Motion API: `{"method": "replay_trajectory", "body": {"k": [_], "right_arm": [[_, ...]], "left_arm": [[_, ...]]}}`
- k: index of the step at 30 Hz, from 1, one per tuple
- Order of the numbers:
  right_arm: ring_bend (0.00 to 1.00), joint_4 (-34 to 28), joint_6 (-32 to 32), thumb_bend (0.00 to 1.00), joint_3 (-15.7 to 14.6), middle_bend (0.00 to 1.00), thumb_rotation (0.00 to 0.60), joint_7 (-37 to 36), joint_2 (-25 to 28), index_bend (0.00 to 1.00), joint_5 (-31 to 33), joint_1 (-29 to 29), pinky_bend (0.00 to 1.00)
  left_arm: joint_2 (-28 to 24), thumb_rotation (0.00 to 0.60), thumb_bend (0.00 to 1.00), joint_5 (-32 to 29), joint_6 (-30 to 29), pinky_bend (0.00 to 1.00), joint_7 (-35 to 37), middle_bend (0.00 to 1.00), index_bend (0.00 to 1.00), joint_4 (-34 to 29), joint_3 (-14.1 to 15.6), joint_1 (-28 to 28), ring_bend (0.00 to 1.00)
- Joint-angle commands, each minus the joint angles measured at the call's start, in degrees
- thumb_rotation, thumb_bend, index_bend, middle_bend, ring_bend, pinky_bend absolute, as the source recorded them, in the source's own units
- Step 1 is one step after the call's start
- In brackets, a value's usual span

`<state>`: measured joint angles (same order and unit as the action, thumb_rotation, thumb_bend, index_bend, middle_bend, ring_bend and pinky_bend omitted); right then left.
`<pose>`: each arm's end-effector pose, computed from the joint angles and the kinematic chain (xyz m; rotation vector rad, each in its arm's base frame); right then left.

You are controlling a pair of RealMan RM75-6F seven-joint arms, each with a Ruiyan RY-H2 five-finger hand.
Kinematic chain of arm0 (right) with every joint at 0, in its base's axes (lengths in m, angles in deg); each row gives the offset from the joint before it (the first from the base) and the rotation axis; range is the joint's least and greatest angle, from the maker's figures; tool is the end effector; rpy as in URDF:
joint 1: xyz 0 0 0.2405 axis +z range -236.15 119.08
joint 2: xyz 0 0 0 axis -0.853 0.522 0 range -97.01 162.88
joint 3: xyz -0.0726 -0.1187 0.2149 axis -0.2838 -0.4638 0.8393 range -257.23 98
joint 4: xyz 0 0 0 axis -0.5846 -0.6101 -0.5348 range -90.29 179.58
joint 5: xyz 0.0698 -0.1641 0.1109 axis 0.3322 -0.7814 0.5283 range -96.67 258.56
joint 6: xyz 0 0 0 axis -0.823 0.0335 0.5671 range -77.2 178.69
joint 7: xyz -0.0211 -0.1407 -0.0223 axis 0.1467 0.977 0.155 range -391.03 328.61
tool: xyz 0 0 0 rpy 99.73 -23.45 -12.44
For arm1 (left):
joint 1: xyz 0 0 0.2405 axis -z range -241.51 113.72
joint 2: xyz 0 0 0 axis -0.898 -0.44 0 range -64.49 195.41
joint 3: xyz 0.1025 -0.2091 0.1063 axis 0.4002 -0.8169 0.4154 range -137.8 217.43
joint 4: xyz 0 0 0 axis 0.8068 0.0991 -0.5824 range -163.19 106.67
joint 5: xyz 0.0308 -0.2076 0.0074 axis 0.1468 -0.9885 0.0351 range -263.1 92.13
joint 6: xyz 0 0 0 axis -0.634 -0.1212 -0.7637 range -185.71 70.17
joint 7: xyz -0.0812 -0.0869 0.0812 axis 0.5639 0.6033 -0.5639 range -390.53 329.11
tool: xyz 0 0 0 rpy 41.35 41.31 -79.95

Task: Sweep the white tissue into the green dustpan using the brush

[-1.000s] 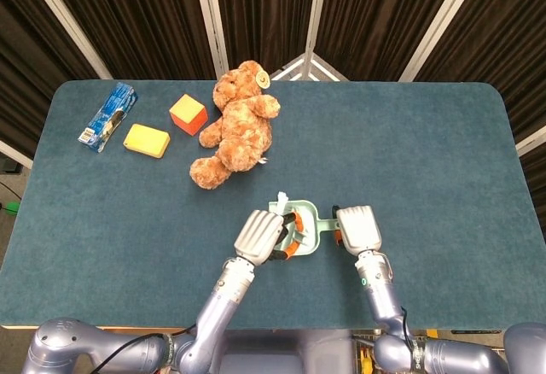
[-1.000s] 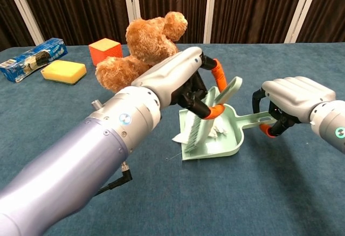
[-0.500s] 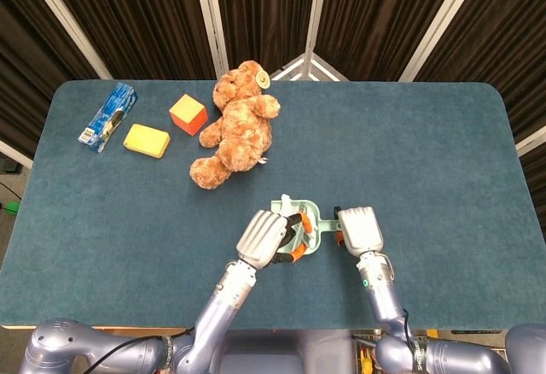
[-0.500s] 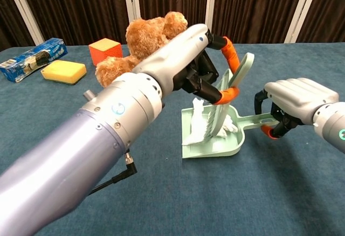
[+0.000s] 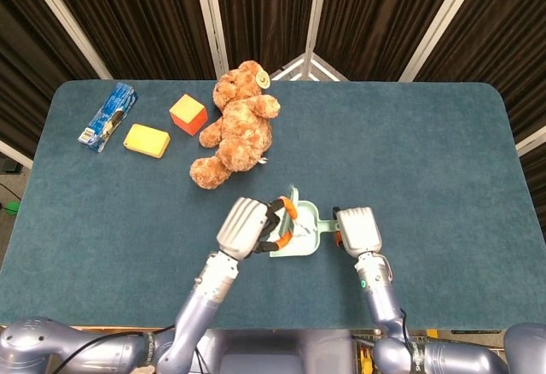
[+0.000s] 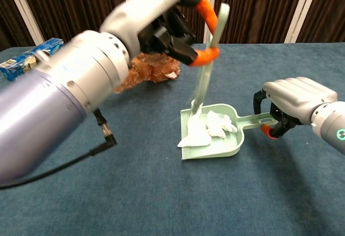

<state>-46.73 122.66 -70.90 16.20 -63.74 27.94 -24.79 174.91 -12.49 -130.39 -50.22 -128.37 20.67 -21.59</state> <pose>-0.1698 -0.2902 -0.0335 1.6832 -0.8732 0.6595 0.0140 0.2688 -0.0306 -1.6080 -1.2043 -1.6826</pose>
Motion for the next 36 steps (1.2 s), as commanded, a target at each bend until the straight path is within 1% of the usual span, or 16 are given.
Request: {"method": "replay_trajectory", "body": {"k": [1,2,4,10,14,19,23,27,31,36], "right_arm": [[0.91,-0.7,0.3,0.47,-0.2,0.92,0.6,0.7,0.3,0.1,0.3,-0.1,0.83],[0.91,-0.9,0.4,0.47,-0.3,0.92,0.6,0.7,0.4,0.05,0.2,-0.1,0.83],[0.91,-1.3,0.7,0.47,-0.4,0.92,0.6,1.0,0.6,0.0,0.2,-0.2,0.83],[0.91,-3.1,2.2,0.47,-0.7,0.92,0.6,2.5,1.2,0.0,0.2,-0.5,0.83],[0.9,-4.5,3.2,0.47,-0.7,0.92,0.6,3.7,1.7,0.0,0.7,-0.7,0.83],[0.9,-6.3,3.9,0.47,-1.1,0.92,0.6,2.7,3.5,0.0,0.0,-1.5,0.83],[0.9,-7.1,4.2,0.47,-1.3,0.92,0.6,2.1,4.7,0.0,-0.4,-2.0,0.83],[0.9,-8.3,4.5,0.47,-1.4,0.92,0.6,1.2,6.0,0.0,-0.7,-2.6,0.83],[0.9,-9.0,4.6,0.47,-1.6,0.92,0.6,0.9,6.7,0.0,-1.0,-2.9,0.83],[0.9,-9.8,4.7,0.47,-1.7,0.92,0.6,0.6,7.1,0.0,-1.1,-3.0,0.83]], "left_arm": [[-3.1,0.6,0.65,-0.1,-0.6,1.0,-0.5,1.0,0.82,-3.0,-1.3,-0.9,1.0],[-3.9,0.6,0.65,-0.2,-0.7,1.0,-0.6,1.0,0.82,-3.7,-1.6,-1.1,1.0],[-5.6,0.6,0.65,-0.5,-1.0,1.0,-0.7,1.0,0.82,-5.2,-2.2,-1.6,1.0],[-10.6,0.6,0.65,-0.5,-1.9,1.0,-0.7,1.0,0.82,-8.4,-3.0,-3.1,1.0],[-14.5,0.6,0.65,-0.4,-1.9,1.0,-0.6,1.0,0.82,-10.3,-2.9,-4.2,1.0],[-21.3,0.6,0.65,0.2,-0.8,1.0,-2.3,1.0,0.82,-11.6,-0.8,-6.0,1.0],[-26.2,0.6,0.65,1.3,-0.2,1.0,-4.8,1.0,0.82,-10.6,1.1,-7.2,1.0],[-31.8,0.6,0.65,-1.2,2.2,1.0,-6.4,1.0,0.82,-11.1,4.2,-9.0,1.0],[-35.2,0.6,0.65,-3.5,4.0,1.0,-8.5,1.0,0.82,-10.8,7.3,-10.2,1.0],[-37.1,0.6,0.65,-6.7,5.9,1.0,-11.0,1.0,0.81,-9.8,10.5,-10.9,1.0]]}}
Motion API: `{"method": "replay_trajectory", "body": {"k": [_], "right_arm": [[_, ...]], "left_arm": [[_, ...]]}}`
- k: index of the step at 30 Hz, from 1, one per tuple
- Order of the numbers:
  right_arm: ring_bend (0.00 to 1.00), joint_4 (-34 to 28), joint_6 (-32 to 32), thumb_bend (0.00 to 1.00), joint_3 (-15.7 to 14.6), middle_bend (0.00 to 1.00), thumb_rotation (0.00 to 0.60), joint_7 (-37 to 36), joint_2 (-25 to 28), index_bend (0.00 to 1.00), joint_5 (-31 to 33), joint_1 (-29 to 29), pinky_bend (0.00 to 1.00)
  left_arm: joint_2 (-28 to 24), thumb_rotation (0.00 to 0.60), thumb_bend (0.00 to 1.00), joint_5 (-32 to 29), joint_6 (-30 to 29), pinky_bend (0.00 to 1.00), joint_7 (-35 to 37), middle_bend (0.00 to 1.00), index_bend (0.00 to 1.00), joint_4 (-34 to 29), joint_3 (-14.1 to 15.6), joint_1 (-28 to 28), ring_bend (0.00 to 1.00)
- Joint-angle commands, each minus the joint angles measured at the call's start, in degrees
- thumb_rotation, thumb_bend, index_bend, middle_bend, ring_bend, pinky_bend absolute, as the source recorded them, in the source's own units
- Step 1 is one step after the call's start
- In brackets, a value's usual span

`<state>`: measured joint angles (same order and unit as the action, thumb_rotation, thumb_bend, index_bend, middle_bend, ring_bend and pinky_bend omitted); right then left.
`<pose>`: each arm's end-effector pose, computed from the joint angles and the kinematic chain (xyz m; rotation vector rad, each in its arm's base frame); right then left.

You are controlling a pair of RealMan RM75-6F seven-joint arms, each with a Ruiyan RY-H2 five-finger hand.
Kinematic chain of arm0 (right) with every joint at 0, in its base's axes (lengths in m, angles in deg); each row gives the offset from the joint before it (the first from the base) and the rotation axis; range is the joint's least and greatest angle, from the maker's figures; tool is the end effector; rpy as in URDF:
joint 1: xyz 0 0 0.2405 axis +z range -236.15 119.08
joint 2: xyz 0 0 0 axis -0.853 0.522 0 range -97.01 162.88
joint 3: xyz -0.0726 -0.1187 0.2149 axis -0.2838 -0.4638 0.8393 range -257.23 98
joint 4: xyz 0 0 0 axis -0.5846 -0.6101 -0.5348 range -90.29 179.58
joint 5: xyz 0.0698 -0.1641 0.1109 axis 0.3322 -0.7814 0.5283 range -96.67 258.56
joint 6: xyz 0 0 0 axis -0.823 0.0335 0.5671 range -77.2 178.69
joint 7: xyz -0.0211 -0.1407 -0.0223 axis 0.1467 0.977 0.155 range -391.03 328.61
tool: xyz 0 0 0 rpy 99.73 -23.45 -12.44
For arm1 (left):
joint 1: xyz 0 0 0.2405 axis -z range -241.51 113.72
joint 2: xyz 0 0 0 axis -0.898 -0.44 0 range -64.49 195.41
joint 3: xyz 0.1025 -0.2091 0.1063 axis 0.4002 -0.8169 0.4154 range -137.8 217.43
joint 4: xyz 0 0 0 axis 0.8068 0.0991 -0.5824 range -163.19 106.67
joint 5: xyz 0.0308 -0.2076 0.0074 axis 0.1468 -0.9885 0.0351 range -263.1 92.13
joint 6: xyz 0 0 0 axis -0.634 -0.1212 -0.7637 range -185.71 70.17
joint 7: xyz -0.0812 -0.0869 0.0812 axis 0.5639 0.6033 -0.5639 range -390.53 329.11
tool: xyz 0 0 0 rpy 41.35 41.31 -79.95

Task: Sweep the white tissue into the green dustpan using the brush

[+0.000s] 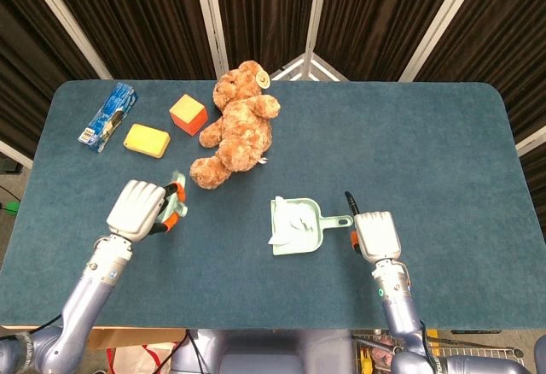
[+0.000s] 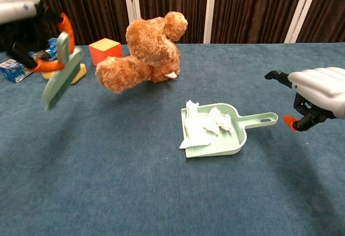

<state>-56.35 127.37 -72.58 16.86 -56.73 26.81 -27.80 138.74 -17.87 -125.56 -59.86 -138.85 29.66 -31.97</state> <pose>-0.1770 -0.2727 0.0036 1.6367 -0.8777 0.6607 -0.1407 0.2858 0.0717 -1.7421 -0.8689 -1.0016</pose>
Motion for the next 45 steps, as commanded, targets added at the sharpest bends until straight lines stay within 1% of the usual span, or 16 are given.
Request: {"method": "replay_trajectory", "body": {"k": [1,4,7,12,15,18,23,27,29,31,33,35,36,38,41,45], "right_arm": [[0.9,-0.3,0.0,0.47,0.0,0.92,0.6,0.0,0.1,0.0,0.0,0.0,0.83],[0.9,-0.4,-0.1,0.47,-0.2,0.92,0.6,-0.1,0.1,0.0,-0.1,-0.1,0.83],[0.9,-0.4,-0.1,0.47,-0.5,0.92,0.6,0.0,0.1,0.0,-0.2,-0.2,0.83],[0.9,-0.3,0.0,0.47,-0.7,0.92,0.6,-0.3,0.2,0.0,-0.4,-0.5,0.83],[0.9,-0.4,0.1,0.47,-0.8,0.92,0.6,-0.6,0.7,0.0,-0.5,-0.7,0.83],[0.9,-0.2,0.4,0.47,-0.6,0.92,0.6,-1.4,1.7,0.0,-0.9,-1.1,0.83],[0.89,-0.5,0.5,0.47,-0.9,0.92,0.6,-2.3,3.6,0.0,-2.2,-1.6,0.83],[0.85,-0.3,1.1,0.47,-1.6,0.91,0.6,-3.7,5.6,0.0,-5.1,-2.2,0.78],[0.75,0.0,1.6,0.47,-2.4,0.81,0.6,-5.4,7.1,0.0,-7.5,-3.0,0.7],[0.59,0.2,2.2,0.47,-3.4,0.65,0.6,-8.1,9.0,0.0,-10.1,-4.2,0.57],[0.33,0.0,2.7,0.47,-4.4,0.42,0.6,-11.1,10.7,0.0,-12.1,-5.5,0.38],[0.12,-0.5,3.2,0.46,-5.6,0.21,0.6,-15.0,13.2,0.0,-14.1,-7.3,0.22],[0.04,-0.8,3.5,0.46,-6.1,0.1,0.6,-16.6,14.3,0.0,-14.8,-8.1,0.15],[0.0,-1.9,4.6,0.45,-7.2,0.01,0.6,-20.6,16.8,0.0,-16.7,-10.1,0.09],[0.0,-2.8,6.9,0.43,-9.2,0.0,0.6,-25.3,19.7,0.0,-20.4,-13.0,0.03],[0.0,-1.7,10.9,0.41,-12.7,0.0,0.6,-30.7,22.0,0.0,-27.0,-17.3,0.0]], "left_arm": [[-1.1,0.6,0.65,-1.7,1.4,1.0,-2.0,1.0,0.81,0.9,2.0,-0.6,1.0],[-1.1,0.6,0.62,-1.9,1.5,1.0,-3.6,1.0,0.78,2.2,3.4,-0.7,1.0],[-0.5,0.6,0.5,-2.1,1.2,1.0,-4.8,1.0,0.65,3.7,4.1,-0.7,1.0],[0.4,0.6,0.16,-2.8,0.1,1.0,-5.0,1.0,0.33,5.0,3.9,-0.8,1.0],[0.5,0.6,0.04,-2.5,-0.5,1.0,-4.3,1.0,0.19,5.4,3.9,-1.1,1.0],[0.6,0.6,0.01,-1.1,-2.0,1.0,-1.9,0.99,0.09,5.1,3.4,-1.8,1.0],[-0.2,0.6,0.01,-0.3,-3.0,1.0,-1.1,0.95,0.07,5.2,3.3,-2.2,0.97],[-1.7,0.6,0.01,1.3,-4.0,0.94,-1.1,0.75,0.05,4.9,4.0,-3.0,0.8],[-2.9,0.6,0.01,3.7,-5.5,0.79,0.6,0.53,0.01,4.4,4.9,-4.3,0.64],[-4.3,0.6,0.01,7.3,-7.8,0.64,3.0,0.34,0.0,3.8,6.3,-6.2,0.48],[-5.5,0.6,0.01,10.6,-10.2,0.45,5.7,0.14,0.0,3.4,8.0,-8.3,0.26],[-7.3,0.6,0.01,13.8,-12.1,0.29,8.3,0.03,0.0,2.7,10.7,-11.0,0.1],[-8.3,0.6,0.01,15.0,-12.7,0.24,9.2,0.01,0.0,2.3,12.0,-12.0,0.06],[-10.5,0.6,0.01,17.5,-14.6,0.14,11.1,0.0,0.0,1.2,14.5,-14.6,0.01],[-12.3,0.6,0.0,20.9,-18.1,0.1,14.8,0.0,0.0,0.4,17.4,-18.3,0.0],[-11.7,0.6,0.0,26.5,-23.6,0.09,17.7,0.0,0.0,4.7,20.2,-23.1,0.0]]}}
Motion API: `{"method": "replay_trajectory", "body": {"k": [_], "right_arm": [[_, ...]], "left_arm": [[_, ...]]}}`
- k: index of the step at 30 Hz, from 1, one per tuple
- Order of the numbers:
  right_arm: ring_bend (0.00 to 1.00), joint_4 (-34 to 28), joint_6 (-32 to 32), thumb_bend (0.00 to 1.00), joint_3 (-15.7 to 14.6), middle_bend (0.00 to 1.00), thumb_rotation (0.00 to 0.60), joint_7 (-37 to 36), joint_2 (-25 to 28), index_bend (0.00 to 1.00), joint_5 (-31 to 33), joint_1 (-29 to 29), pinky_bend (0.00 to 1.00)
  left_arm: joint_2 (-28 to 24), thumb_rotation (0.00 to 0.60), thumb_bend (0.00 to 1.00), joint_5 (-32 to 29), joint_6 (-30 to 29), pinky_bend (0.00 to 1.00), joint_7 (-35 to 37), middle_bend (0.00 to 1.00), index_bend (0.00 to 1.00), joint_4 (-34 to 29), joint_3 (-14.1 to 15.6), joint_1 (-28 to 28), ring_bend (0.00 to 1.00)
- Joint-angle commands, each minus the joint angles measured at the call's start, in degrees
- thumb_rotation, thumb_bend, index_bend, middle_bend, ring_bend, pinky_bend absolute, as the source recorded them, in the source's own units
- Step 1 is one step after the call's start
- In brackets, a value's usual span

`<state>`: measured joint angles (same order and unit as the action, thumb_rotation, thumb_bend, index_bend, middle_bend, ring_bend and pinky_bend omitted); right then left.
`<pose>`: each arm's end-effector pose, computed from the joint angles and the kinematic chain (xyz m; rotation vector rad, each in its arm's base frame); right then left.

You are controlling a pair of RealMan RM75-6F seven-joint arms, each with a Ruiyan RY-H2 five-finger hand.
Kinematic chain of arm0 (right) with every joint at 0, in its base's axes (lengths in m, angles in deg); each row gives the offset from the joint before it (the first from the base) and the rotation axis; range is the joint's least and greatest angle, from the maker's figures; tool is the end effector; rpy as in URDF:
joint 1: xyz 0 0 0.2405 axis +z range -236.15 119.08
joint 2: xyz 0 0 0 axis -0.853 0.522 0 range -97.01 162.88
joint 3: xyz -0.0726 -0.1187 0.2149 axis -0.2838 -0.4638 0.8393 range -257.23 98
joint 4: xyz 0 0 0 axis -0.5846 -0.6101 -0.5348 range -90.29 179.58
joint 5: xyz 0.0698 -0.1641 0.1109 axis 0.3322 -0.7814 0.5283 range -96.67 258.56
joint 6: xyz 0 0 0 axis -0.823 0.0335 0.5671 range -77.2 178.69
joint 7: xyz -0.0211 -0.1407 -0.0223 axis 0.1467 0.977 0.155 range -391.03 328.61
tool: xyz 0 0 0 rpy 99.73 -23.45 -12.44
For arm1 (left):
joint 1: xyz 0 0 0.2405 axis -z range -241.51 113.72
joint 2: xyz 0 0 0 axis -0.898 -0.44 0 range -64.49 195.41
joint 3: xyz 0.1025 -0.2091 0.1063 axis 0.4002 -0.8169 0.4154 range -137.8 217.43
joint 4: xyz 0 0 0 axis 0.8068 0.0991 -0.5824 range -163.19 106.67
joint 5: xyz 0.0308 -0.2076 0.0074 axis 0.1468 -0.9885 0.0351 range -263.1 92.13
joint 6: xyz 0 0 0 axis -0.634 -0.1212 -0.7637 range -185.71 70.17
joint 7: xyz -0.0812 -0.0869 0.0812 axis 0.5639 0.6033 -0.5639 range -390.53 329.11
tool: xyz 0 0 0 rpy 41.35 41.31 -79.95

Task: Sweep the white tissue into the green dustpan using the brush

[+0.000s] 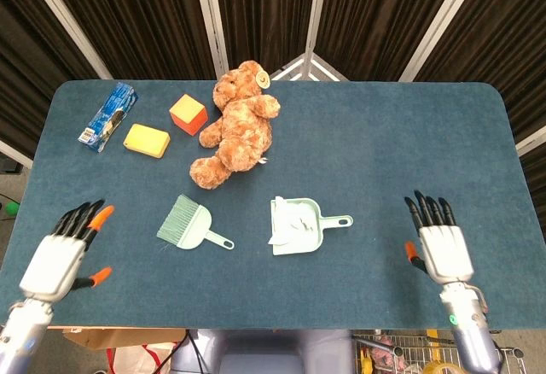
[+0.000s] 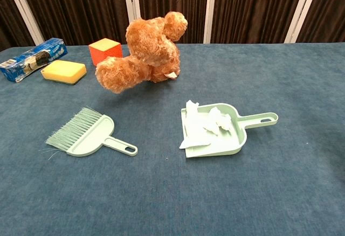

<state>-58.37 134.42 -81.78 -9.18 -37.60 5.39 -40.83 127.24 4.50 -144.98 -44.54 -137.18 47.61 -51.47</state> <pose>-0.2499 -0.2162 0.1007 1.5258 -0.8681 0.8171 -0.2380 0.1699 0.1319 -1.6040 -0.8956 -0.9430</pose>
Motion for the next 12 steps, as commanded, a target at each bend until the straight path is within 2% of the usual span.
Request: {"method": "replay_trajectory", "body": {"k": [1,5,12], "right_arm": [[0.0,1.6,5.4,0.41,-4.3,0.0,0.6,-7.1,3.1,0.0,-7.7,-5.6,0.0],[0.0,5.9,9.0,0.41,-6.6,0.0,0.6,-12.2,4.6,0.0,-12.6,-9.2,0.0],[0.0,9.7,13.2,0.41,-6.2,0.0,0.6,-16.3,5.5,0.0,-16.0,-12.8,0.0]], "left_arm": [[0.7,0.6,0.0,5.5,-5.8,0.08,2.3,0.0,0.0,5.4,2.5,-4.9,0.0],[3.1,0.6,0.0,8.2,-9.3,0.04,2.2,0.0,0.0,13.1,2.4,-7.6,0.0],[2.5,0.6,0.0,9.5,-11.9,0.0,6.0,0.0,0.0,16.5,2.4,-10.3,0.0]]}}
